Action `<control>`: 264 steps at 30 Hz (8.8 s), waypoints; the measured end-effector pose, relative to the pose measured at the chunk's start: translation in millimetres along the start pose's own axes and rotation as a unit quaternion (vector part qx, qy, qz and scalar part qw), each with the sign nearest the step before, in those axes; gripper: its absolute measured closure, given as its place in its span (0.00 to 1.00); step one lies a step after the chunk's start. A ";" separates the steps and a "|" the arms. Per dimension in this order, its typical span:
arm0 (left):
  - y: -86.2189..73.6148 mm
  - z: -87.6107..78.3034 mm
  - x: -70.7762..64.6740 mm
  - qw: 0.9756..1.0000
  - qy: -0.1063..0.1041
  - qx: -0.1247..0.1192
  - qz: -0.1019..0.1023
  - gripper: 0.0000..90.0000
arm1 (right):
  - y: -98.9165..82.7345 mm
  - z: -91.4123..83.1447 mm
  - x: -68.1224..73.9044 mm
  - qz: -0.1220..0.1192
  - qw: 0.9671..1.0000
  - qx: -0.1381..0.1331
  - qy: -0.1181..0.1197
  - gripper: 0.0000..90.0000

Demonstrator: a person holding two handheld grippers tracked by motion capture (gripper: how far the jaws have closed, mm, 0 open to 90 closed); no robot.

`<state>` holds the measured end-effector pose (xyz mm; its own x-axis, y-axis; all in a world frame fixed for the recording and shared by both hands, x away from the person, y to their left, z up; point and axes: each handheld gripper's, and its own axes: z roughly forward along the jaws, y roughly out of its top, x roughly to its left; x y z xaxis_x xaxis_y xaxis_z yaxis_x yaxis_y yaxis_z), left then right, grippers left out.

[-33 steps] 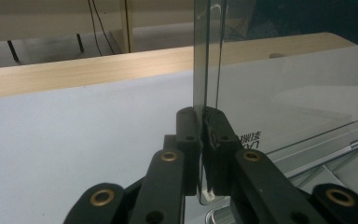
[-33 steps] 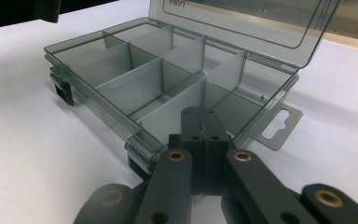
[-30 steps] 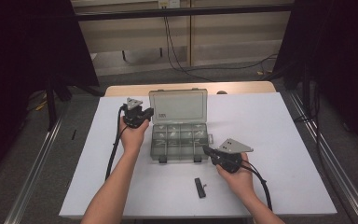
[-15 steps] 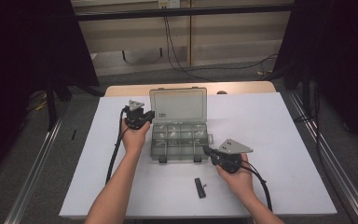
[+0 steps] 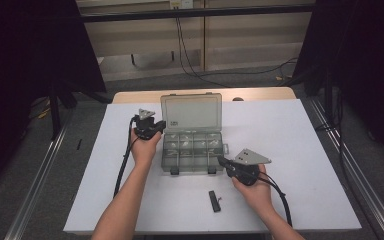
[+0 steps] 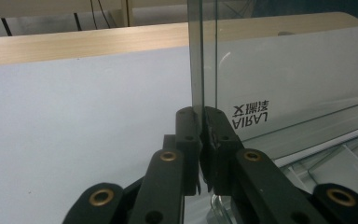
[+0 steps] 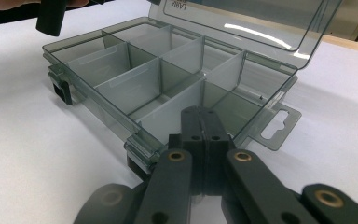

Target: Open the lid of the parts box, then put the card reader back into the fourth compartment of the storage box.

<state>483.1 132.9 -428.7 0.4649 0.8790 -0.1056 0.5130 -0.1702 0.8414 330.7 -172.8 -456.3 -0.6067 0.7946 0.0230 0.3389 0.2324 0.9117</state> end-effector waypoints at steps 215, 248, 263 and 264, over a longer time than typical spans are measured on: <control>-107.5 -165.5 14.7 0.982 -0.136 -0.121 0.046 0.03 | -7.6 -46.2 34.8 0.043 0.992 0.092 0.070 0.12; -111.7 -158.4 12.2 0.980 -0.148 -0.112 0.070 0.03 | -7.2 -43.0 48.8 0.025 0.984 0.139 0.111 0.29; -110.8 -159.5 9.9 0.979 -0.153 -0.117 0.070 0.03 | -4.2 -47.2 55.4 0.008 0.983 0.148 0.112 0.45; -110.8 -159.4 9.7 0.978 -0.154 -0.117 0.072 0.03 | -4.8 -46.9 56.4 0.006 0.982 0.151 0.114 0.47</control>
<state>315.8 231.4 -438.5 0.7349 0.6706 -0.1010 0.2637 -0.1452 0.9536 261.1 -155.4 -440.1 -0.7346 0.6606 0.1551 0.5237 0.4067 0.7485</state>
